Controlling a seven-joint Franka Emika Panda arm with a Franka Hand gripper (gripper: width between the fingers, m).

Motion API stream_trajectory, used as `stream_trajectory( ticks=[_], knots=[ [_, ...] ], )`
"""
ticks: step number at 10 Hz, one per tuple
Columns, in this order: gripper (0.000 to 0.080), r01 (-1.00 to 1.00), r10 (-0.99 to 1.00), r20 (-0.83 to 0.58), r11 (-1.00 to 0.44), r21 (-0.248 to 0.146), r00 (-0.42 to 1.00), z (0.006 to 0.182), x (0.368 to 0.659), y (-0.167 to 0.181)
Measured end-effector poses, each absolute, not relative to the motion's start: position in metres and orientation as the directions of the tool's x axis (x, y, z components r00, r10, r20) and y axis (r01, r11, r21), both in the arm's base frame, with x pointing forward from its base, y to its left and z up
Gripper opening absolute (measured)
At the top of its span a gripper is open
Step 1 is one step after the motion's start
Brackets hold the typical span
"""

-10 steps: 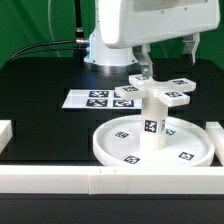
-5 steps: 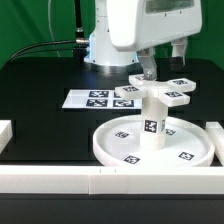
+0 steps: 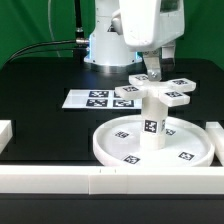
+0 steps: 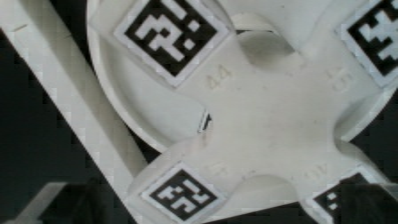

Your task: Assemble round table

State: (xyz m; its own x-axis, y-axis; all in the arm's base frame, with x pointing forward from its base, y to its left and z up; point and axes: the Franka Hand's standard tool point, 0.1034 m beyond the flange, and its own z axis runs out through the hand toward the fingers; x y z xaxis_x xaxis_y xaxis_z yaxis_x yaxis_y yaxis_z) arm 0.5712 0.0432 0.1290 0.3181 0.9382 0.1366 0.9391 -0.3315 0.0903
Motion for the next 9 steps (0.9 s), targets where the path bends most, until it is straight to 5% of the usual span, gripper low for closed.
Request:
stream_trajectory(
  ticks=[3, 9],
  knots=[
    [0.0649, 0.984, 0.987, 0.098, -0.137, 0.11, 0.127, 0.124, 0.5656, 0.0418],
    [0.0649, 0.974, 0.975, 0.103, -0.207, 0.092, 0.197, 0.1245, 0.566, 0.0397]
  ],
)
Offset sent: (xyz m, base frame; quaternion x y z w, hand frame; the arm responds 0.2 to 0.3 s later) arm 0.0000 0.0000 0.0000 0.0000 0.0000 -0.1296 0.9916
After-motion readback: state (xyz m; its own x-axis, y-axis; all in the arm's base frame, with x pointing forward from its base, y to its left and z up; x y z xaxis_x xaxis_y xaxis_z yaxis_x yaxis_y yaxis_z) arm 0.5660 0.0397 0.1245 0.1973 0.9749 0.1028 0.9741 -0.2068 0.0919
